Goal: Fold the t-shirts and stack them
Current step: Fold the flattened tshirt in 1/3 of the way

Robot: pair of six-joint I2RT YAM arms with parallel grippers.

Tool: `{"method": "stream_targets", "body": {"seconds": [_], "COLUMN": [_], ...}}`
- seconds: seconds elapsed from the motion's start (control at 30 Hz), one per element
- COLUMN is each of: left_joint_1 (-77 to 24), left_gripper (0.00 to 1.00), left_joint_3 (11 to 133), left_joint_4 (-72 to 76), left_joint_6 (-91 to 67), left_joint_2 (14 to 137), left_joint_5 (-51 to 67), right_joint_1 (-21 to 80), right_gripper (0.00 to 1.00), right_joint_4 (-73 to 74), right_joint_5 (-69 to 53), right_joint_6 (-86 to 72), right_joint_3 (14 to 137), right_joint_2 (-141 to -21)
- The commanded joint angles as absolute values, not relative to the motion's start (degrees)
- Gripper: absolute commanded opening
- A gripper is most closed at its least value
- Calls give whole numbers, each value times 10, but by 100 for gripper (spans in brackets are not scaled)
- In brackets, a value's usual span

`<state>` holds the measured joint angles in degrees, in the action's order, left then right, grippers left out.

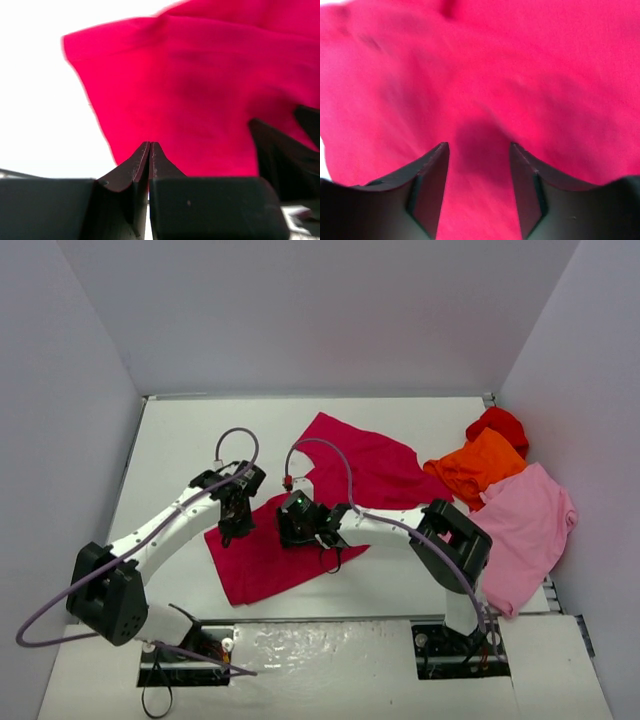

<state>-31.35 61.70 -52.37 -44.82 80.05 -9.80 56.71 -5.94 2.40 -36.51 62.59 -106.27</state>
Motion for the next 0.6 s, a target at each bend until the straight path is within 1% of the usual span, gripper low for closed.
{"method": "stream_targets", "body": {"seconds": [0.0,0.2,0.43,0.57], "left_joint_1": [-279,-220,-179,-167], "left_gripper": [0,0,0,0], "left_joint_3": [610,619,636,609], "left_joint_4": [-564,-577,-517,-465], "left_joint_6": [-459,-445,-423,-417], "left_joint_2": [770,810,903,930], "left_joint_5": [-152,-163,-149,-138], "right_joint_1": [555,555,564,570], "right_gripper": [50,51,51,51], "right_joint_4": [-100,-98,-98,-95], "right_joint_5": [12,-26,-60,-66], "right_joint_6": [-367,-352,-347,-346], "right_joint_3": [692,780,870,891], "right_joint_2": [-1090,-1130,-1186,-1204]}}
